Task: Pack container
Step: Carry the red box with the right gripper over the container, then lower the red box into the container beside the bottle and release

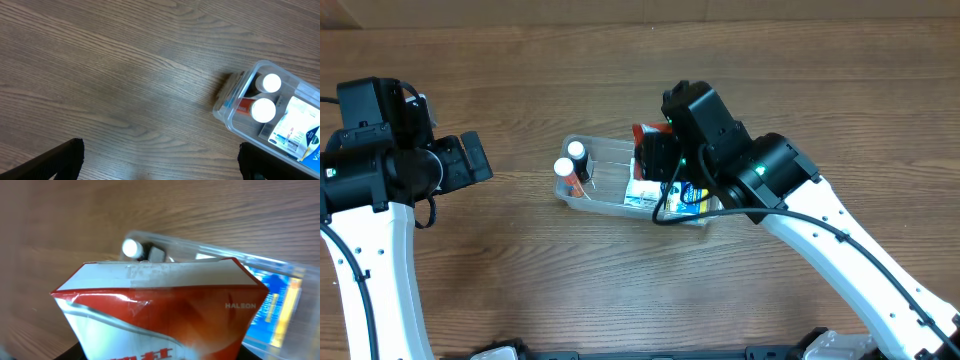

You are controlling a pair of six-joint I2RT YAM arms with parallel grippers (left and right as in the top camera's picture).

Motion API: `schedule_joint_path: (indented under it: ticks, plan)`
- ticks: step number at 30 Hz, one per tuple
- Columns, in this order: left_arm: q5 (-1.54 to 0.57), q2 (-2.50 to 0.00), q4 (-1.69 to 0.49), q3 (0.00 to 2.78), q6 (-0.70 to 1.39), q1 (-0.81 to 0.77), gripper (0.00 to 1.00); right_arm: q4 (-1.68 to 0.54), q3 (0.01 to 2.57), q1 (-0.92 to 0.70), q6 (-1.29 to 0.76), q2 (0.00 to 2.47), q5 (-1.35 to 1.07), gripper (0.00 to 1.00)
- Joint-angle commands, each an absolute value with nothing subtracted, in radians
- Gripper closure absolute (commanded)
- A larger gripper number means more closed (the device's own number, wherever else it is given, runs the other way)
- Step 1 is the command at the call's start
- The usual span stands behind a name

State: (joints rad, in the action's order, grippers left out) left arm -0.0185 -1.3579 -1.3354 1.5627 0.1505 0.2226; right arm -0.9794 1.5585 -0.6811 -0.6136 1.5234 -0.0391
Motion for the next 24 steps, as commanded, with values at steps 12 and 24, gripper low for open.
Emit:
schedule_joint_path:
  ticks: [12,24]
  plan:
    - [-0.024,-1.359,-1.335,1.564,0.154,0.222,0.00,-0.804,1.588,-0.721,-0.764,1.873,-0.159,0.63]
    - [-0.027,-1.359,-1.335,1.564,0.154,0.222,0.00,-0.785,1.588,-0.738,-0.763,1.999,-0.159,0.61]
